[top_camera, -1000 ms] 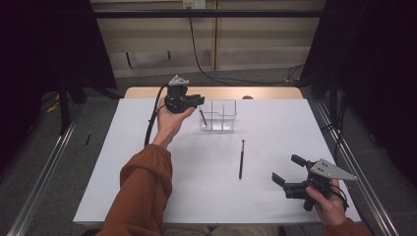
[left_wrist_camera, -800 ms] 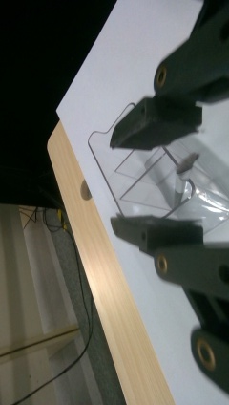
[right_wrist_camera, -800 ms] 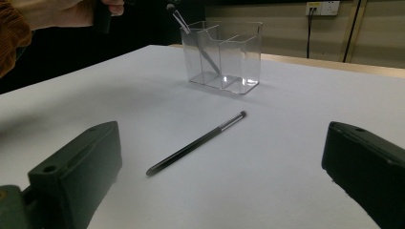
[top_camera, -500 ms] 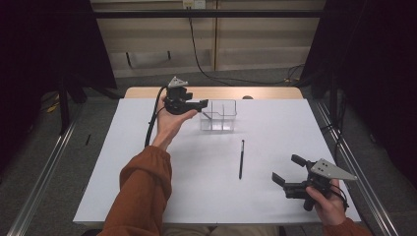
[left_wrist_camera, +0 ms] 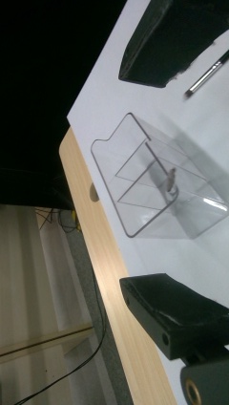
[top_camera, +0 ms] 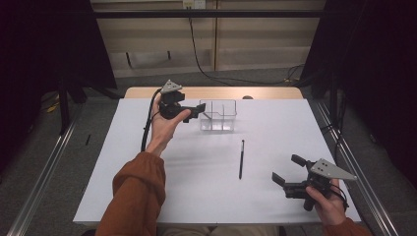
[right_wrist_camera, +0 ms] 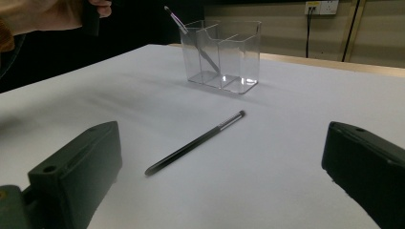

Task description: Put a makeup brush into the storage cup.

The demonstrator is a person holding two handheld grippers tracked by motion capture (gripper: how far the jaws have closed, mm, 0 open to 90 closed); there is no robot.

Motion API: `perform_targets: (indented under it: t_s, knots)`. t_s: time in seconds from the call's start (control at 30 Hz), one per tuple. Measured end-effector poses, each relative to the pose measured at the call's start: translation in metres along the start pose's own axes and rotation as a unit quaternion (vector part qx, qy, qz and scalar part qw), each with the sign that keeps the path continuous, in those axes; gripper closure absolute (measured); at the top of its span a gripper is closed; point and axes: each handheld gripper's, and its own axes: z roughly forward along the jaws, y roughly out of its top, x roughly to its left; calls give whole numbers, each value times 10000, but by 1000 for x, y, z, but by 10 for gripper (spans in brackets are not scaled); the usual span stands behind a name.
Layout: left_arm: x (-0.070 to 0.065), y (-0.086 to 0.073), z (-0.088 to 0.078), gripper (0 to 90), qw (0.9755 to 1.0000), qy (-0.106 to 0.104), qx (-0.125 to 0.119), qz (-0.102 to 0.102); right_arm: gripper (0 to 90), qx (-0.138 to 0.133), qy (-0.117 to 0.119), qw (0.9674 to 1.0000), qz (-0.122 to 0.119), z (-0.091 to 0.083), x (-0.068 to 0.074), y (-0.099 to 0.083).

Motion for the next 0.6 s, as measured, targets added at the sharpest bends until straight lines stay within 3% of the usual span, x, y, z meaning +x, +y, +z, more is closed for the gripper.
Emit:
perform_targets:
  t_s: [0.07,0.3,0.6]
  knots:
    - [0,-1,-4,43,9999,-25,-1,97,0,-3,-1,10000,0,0,0,0]
    - [3,-8,-19,33,9999,138,-82,10,0,-10,-3,10000,4,0,0,0]
    - [0,-19,-30,34,9989,293,-314,193,0,5,-15,10000,1,0,0,0]
